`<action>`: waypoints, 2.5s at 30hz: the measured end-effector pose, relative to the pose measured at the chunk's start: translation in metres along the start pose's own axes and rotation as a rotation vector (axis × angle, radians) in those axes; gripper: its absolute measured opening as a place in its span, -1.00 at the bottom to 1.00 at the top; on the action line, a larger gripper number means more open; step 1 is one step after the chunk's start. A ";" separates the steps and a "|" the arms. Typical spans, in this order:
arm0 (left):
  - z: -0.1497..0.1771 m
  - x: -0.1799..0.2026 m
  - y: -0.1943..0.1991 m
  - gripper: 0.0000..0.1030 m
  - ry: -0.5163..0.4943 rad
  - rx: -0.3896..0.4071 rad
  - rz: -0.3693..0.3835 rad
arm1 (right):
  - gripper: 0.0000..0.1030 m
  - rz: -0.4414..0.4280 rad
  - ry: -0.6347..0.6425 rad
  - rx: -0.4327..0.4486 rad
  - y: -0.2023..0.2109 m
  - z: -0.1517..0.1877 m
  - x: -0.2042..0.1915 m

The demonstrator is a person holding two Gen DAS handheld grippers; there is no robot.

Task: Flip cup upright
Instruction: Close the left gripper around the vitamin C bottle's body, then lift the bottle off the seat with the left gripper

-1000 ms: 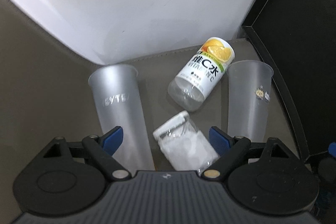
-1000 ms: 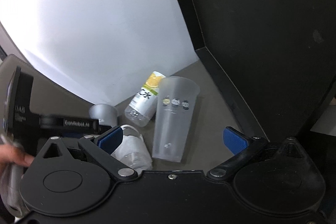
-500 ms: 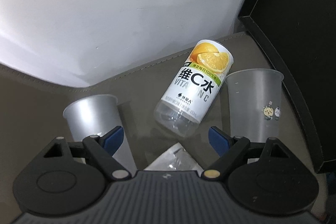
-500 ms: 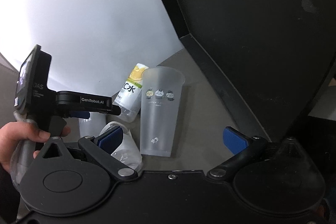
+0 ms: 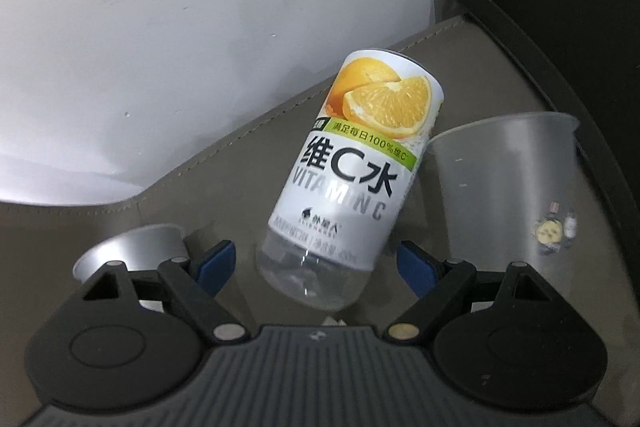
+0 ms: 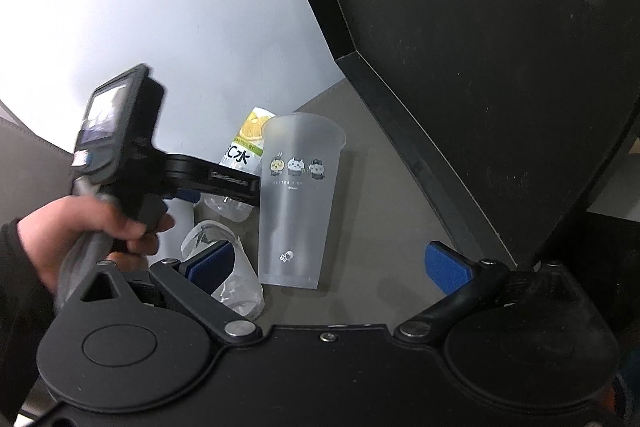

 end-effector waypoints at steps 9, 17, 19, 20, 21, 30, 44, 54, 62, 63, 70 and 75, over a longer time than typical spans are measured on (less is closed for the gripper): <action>-0.010 0.005 -0.015 0.69 -0.092 -0.004 -0.020 | 0.99 0.004 0.011 0.000 0.002 0.001 -0.004; -0.011 0.005 0.001 0.33 -0.123 0.060 -0.018 | 0.99 0.026 -0.009 -0.003 0.004 0.002 -0.001; -0.009 0.004 0.011 0.32 -0.123 0.077 -0.018 | 0.99 0.025 -0.030 -0.008 0.004 0.002 -0.001; -0.008 0.005 0.016 0.31 -0.120 0.085 -0.019 | 0.99 0.022 -0.035 -0.008 0.004 0.002 0.000; -0.008 0.006 0.018 0.31 -0.117 0.093 -0.021 | 0.99 0.019 -0.036 -0.008 0.005 0.002 -0.001; 0.000 0.000 0.065 0.20 -0.097 0.170 -0.015 | 0.99 0.001 -0.034 0.004 0.010 0.002 0.002; 0.027 -0.007 0.134 0.20 -0.041 0.280 -0.012 | 0.99 -0.013 -0.012 0.036 0.018 0.007 0.001; 0.051 0.003 0.170 0.20 -0.004 0.367 0.037 | 1.00 -0.117 -0.073 0.090 0.031 0.002 -0.001; 0.078 0.003 0.201 0.20 0.057 0.423 0.092 | 1.00 -0.252 -0.198 0.091 0.030 0.000 0.005; 0.082 0.004 0.204 0.20 0.064 0.425 0.103 | 1.00 -0.277 -0.224 0.085 0.030 0.000 0.006; 0.116 0.008 0.220 0.20 0.108 0.431 0.153 | 1.00 -0.419 -0.363 0.050 0.028 -0.001 0.005; 0.138 0.017 0.224 0.20 0.116 0.432 0.180 | 1.00 -0.499 -0.402 0.006 0.023 0.003 -0.008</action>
Point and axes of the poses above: each gripper's, at about its wrist camera, not at the fingertips, and y roughly against the way its jaws point, x to its right, z to its underside, the point moved 4 cm from there along -y, roughly the way its jaws point, and after that the axes turned 5 degrees about z, right-handed, at the moved point
